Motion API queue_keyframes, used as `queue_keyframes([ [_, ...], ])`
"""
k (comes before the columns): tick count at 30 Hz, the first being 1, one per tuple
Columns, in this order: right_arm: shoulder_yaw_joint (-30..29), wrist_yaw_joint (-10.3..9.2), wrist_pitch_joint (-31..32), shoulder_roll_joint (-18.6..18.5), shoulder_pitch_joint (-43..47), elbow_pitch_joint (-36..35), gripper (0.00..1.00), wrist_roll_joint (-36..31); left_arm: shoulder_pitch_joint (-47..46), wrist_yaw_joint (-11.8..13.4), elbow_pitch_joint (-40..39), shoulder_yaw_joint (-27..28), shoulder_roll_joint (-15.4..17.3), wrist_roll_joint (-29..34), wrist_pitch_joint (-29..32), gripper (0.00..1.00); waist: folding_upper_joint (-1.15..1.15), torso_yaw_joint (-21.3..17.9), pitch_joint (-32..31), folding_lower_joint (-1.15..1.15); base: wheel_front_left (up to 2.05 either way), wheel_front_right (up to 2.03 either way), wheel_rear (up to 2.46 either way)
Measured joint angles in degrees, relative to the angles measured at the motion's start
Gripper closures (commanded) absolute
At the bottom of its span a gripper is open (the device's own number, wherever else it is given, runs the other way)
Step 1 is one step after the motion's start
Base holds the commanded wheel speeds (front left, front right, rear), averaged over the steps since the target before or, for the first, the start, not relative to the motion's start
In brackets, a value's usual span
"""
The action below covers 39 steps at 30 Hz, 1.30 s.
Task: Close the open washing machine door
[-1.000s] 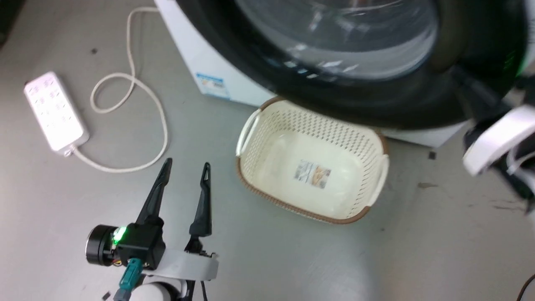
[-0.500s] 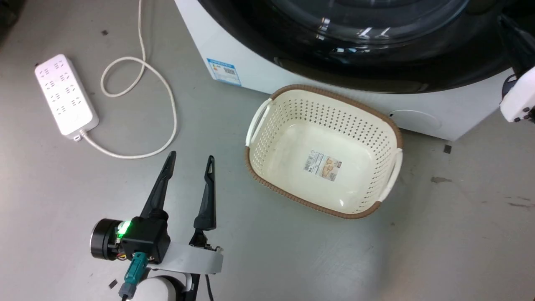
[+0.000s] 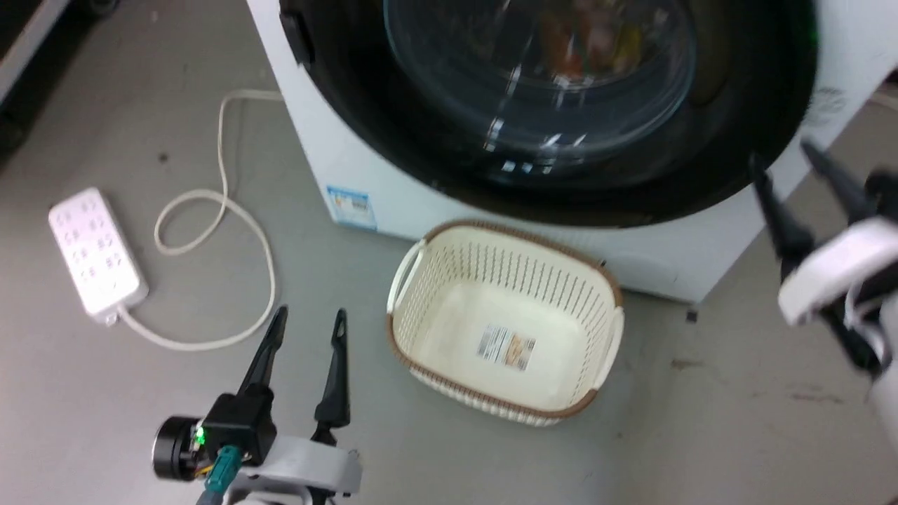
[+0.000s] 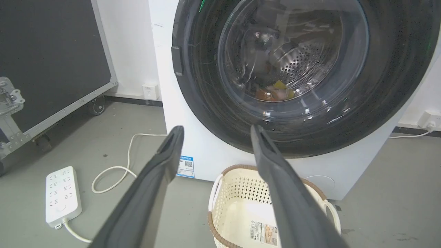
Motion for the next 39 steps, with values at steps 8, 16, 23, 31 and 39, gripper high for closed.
queue_keyframes([
  [8, -15.69, -0.01, -1.43, 6.71, 17.92, -13.68, 0.0, -11.89, 2.92, -1.67, 1.69, 2.0, 0.01, -0.09, 0.0, 0.0, 0.0, -3.8, -6.55, -0.01, 0.0, 0.0, 0.0],
  [16, -25.55, -0.01, -1.44, 21.58, 39.71, -33.14, 0.0, -26.06, 4.12, -3.03, 3.8, 3.18, 0.0, -1.21, 0.0, 0.0, 0.0, -8.07, -10.49, 0.0, 0.0, 0.0, 0.0],
  [23, -24.15, -0.01, -1.44, 22.68, 44.32, -36.37, 0.0, -27.51, 4.04, -3.37, 5.11, 3.44, 0.01, -1.13, 0.0, 0.0, 0.0, -8.93, -10.35, 0.01, 0.0, 0.0, 0.0],
  [31, -24.09, -0.01, -1.43, 22.68, 44.35, -36.41, 1.0, -26.58, 3.91, -4.02, 5.82, 3.22, -0.01, -1.07, 0.08, 1.0, 0.0, -9.22, -10.75, 0.01, 0.0, 0.0, 0.0],
  [39, -23.88, -0.01, -0.82, 22.68, 44.28, -36.39, 1.0, -26.59, 3.91, -4.0, 5.66, 3.21, -0.01, -1.04, 0.68, 1.0, 0.0, -9.2, -10.77, 0.01, 0.0, 0.0, 0.0],
])
